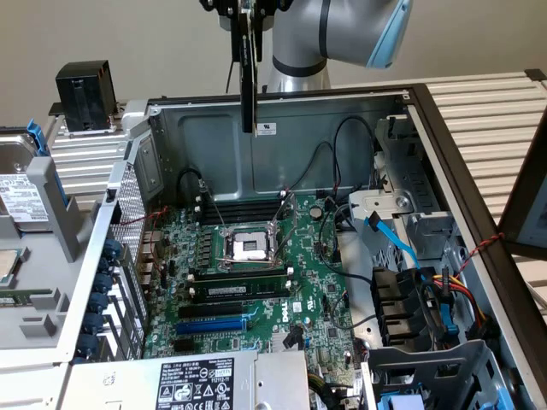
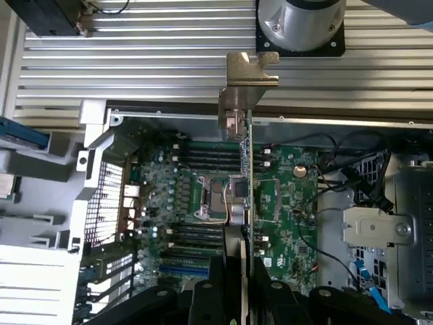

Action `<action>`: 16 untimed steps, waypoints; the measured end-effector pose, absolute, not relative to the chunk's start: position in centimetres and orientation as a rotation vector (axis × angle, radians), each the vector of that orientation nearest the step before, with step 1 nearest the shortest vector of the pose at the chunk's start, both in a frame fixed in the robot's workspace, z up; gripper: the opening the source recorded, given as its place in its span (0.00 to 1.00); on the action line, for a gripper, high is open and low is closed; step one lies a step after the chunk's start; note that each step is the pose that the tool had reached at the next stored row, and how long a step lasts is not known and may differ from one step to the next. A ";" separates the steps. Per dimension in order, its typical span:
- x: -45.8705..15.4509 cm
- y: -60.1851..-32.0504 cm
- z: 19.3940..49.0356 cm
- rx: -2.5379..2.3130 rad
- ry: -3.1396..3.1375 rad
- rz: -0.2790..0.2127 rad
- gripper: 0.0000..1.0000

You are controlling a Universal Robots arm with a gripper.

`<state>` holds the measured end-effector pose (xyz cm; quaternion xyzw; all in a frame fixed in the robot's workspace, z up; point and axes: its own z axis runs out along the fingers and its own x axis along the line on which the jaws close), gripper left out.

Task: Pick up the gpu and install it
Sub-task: 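Insert the gpu into the slot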

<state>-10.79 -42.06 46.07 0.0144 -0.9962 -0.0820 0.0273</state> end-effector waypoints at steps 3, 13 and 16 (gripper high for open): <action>-10.8 -42.1 45.9 0.130 -3.070 -0.251 0.27; -10.8 -42.1 45.5 0.407 -3.031 -0.240 0.27; -10.8 -42.1 45.4 0.487 -3.016 -0.237 0.27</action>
